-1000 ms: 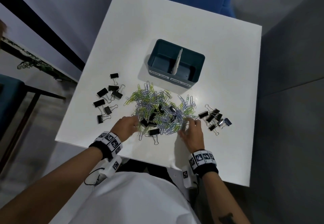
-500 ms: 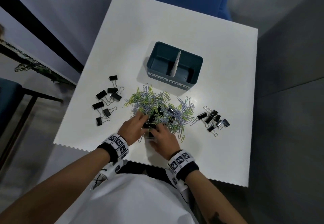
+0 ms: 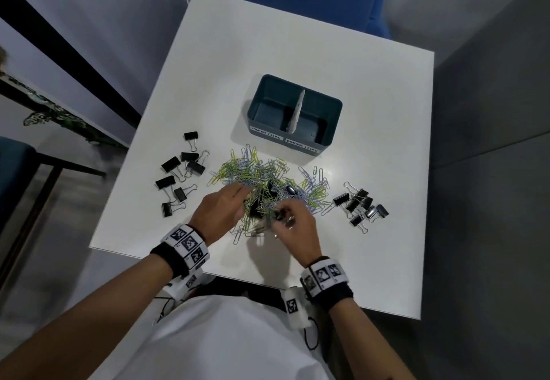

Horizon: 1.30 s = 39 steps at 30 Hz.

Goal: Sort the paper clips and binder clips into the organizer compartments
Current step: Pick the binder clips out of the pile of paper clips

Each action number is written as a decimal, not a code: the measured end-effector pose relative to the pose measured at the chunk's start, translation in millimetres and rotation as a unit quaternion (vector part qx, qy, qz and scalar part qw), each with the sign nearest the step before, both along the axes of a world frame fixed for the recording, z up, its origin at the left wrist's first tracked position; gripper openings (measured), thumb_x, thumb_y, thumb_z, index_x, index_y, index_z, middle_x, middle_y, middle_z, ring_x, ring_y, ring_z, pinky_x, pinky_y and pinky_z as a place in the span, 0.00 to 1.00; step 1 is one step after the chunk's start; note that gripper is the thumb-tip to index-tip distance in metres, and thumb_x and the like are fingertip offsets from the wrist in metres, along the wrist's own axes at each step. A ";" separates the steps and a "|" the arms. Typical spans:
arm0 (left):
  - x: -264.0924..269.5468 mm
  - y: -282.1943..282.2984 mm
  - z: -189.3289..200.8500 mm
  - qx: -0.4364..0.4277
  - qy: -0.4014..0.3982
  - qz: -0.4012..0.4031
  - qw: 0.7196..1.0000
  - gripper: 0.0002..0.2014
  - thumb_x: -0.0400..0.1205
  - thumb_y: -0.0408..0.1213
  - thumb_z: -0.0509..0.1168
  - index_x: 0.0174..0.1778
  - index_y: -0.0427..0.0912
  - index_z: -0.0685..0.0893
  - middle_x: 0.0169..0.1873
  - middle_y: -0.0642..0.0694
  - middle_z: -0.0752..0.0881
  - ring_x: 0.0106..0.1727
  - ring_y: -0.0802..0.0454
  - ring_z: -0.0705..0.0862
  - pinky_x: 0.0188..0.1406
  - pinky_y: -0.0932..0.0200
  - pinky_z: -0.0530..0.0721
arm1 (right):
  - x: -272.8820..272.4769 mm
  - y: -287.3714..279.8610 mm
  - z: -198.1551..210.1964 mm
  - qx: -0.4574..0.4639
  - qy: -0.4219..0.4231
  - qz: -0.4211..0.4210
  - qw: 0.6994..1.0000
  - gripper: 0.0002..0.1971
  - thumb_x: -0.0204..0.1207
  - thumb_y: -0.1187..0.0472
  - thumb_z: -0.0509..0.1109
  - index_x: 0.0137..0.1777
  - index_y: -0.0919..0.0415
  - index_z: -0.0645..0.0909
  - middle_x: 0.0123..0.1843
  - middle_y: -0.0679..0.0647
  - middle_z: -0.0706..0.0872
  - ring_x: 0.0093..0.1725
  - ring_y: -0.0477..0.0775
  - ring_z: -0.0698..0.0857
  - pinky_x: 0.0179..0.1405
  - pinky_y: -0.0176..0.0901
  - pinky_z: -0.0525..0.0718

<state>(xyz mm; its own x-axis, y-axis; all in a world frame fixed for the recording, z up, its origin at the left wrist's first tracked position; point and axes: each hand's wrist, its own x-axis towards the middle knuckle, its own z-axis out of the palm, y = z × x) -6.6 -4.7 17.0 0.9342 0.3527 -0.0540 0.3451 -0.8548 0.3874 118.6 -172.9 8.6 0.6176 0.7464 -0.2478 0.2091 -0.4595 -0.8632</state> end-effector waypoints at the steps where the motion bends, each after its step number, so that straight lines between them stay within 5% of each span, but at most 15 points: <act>1: -2.6 4.2 2.8 0.018 -0.008 -0.009 1.000 0.21 0.73 0.30 0.72 0.63 0.41 0.81 0.52 0.46 0.85 0.36 0.51 0.83 0.23 0.65 0.74 | 7.9 -5.4 5.4 0.016 0.045 -0.042 0.998 0.13 0.69 0.67 0.76 0.51 0.56 0.80 0.51 0.50 0.82 0.47 0.47 0.83 0.42 0.38 0.86; 5: -16.9 21.8 6.6 -0.008 -0.013 0.100 0.995 0.17 0.76 0.38 0.72 0.61 0.44 0.82 0.50 0.47 0.88 0.47 0.47 0.86 0.33 0.54 0.84 | 47.3 -31.3 11.7 0.003 0.043 -0.146 0.988 0.15 0.70 0.69 0.77 0.54 0.58 0.81 0.53 0.49 0.85 0.48 0.39 0.84 0.43 0.29 0.83; 9: -43.2 42.0 -9.8 -0.057 0.058 0.211 0.974 0.17 0.76 0.40 0.71 0.61 0.44 0.82 0.52 0.47 0.87 0.55 0.43 0.84 0.45 0.47 0.83 | 80.6 -55.3 0.7 -0.003 0.124 -0.204 0.971 0.11 0.72 0.72 0.73 0.50 0.57 0.84 0.49 0.51 0.87 0.49 0.52 0.86 0.45 0.44 0.83; 14: -68.1 48.3 -28.3 -0.082 0.090 0.255 0.959 0.17 0.76 0.39 0.70 0.60 0.46 0.80 0.48 0.50 0.87 0.51 0.44 0.84 0.44 0.49 0.82 | 89.2 -68.0 -3.2 0.037 0.236 -0.277 0.930 0.12 0.76 0.76 0.64 0.51 0.64 0.86 0.45 0.59 0.85 0.40 0.53 0.81 0.36 0.39 0.81; 18: -75.9 47.5 -35.2 -0.054 0.086 0.234 0.967 0.17 0.75 0.37 0.71 0.59 0.44 0.80 0.49 0.48 0.85 0.55 0.45 0.83 0.39 0.46 0.84 | 96.9 -81.8 -6.8 0.031 0.197 -0.325 0.924 0.11 0.75 0.75 0.65 0.49 0.61 0.86 0.41 0.57 0.85 0.35 0.50 0.78 0.36 0.43 0.78; 22: -81.4 46.4 -42.9 -0.026 0.095 0.196 0.976 0.18 0.73 0.34 0.72 0.58 0.44 0.78 0.48 0.46 0.82 0.54 0.42 0.83 0.32 0.46 0.84 | 104.0 -103.8 -20.3 -0.150 -0.066 -0.180 0.970 0.06 0.69 0.64 0.77 0.44 0.55 0.86 0.44 0.52 0.86 0.43 0.53 0.84 0.46 0.47 0.83; 26: -77.4 43.8 -40.8 0.019 0.088 0.171 0.981 0.18 0.72 0.32 0.74 0.56 0.40 0.80 0.49 0.43 0.79 0.48 0.42 0.83 0.23 0.51 0.81 | 101.1 -120.8 -36.1 -0.231 -0.228 -0.047 0.945 0.09 0.65 0.66 0.78 0.45 0.59 0.86 0.47 0.56 0.84 0.48 0.63 0.81 0.42 0.52 0.82; 29: -66.5 34.0 -32.1 0.038 0.091 0.130 0.987 0.19 0.73 0.34 0.73 0.59 0.39 0.80 0.51 0.41 0.79 0.47 0.41 0.82 0.22 0.51 0.83 | 92.0 -116.2 -33.2 -0.239 -0.274 -0.058 0.930 0.12 0.64 0.69 0.78 0.47 0.61 0.86 0.50 0.59 0.85 0.51 0.64 0.78 0.46 0.52 0.80; 33: -45.9 4.9 -29.5 -0.018 0.141 0.007 0.990 0.25 0.79 0.43 0.70 0.70 0.39 0.72 0.61 0.41 0.76 0.39 0.48 0.83 0.21 0.57 0.80 | 69.5 -88.7 -26.8 -0.202 -0.219 -0.005 0.955 0.16 0.75 0.65 0.72 0.62 0.63 0.81 0.64 0.59 0.81 0.62 0.58 0.79 0.58 0.48 0.80; 36: -27.7 -13.8 -38.4 -0.035 0.182 -0.015 0.982 0.35 0.78 0.46 0.70 0.77 0.38 0.63 0.68 0.39 0.70 0.50 0.44 0.82 0.26 0.56 0.77 | 56.0 -65.7 -32.1 -0.213 -0.213 0.015 0.953 0.20 0.77 0.59 0.72 0.67 0.64 0.77 0.70 0.62 0.75 0.68 0.60 0.75 0.63 0.51 0.79; 39: -7.4 -25.3 -41.7 -0.036 0.186 0.015 0.982 0.36 0.78 0.44 0.71 0.78 0.36 0.62 0.67 0.37 0.69 0.54 0.41 0.81 0.29 0.52 0.80 | 43.3 -43.9 -33.2 -0.210 -0.216 0.035 0.953 0.19 0.75 0.57 0.73 0.64 0.63 0.77 0.68 0.61 0.75 0.64 0.59 0.75 0.58 0.52 0.84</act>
